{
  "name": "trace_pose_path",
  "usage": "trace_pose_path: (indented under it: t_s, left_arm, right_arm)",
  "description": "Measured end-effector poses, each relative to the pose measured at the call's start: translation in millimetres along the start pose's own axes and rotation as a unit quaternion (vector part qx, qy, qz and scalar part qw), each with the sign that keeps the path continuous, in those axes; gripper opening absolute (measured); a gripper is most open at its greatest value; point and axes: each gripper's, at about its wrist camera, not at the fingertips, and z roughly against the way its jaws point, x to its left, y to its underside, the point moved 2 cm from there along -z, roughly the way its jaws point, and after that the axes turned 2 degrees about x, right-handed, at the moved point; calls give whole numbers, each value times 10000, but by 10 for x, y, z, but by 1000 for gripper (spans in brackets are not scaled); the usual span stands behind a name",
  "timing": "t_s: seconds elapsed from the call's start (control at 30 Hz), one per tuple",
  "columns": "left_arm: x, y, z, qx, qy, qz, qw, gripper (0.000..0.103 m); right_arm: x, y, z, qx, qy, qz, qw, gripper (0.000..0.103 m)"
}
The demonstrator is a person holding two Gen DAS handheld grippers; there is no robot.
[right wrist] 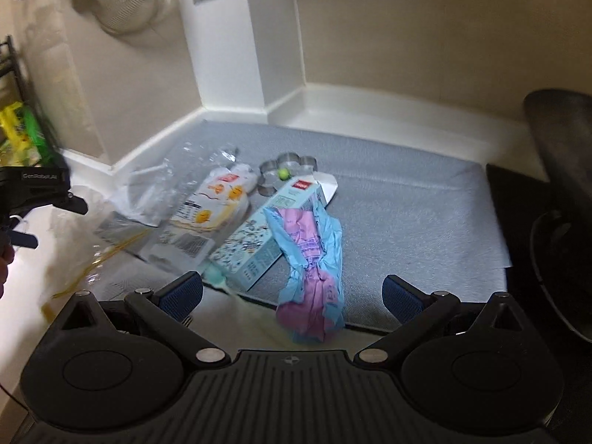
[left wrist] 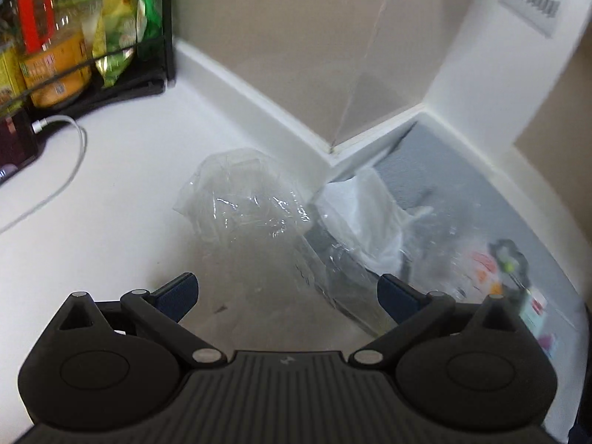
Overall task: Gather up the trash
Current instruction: 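Grasp the clear plastic bag with the left tool while the right tool grasps the blue-pink glove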
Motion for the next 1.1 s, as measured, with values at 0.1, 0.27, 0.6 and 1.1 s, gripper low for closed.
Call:
trace_pose_path:
  t_s: [0.1, 0.27, 0.6, 1.1]
  left_arm:
    - [-21, -70, -214, 191, -42, 43, 9998, 103]
    - [-83, -148, -460, 383, -119, 2, 9992, 103]
    - [-178, -236, -652, 481, -307, -198, 9982, 103]
    - [-166, -294, -659, 586, -208, -25, 9981, 93]
  right_arm:
    - [-5, -56, -218, 153, 81, -49, 9998, 103]
    - [-104, -74, -549, 588, 223, -288, 9976, 103]
    - [-165, -82, -816, 878, 369, -417, 9946, 103]
    - [-134, -60, -909, 915, 432, -288, 9944, 103]
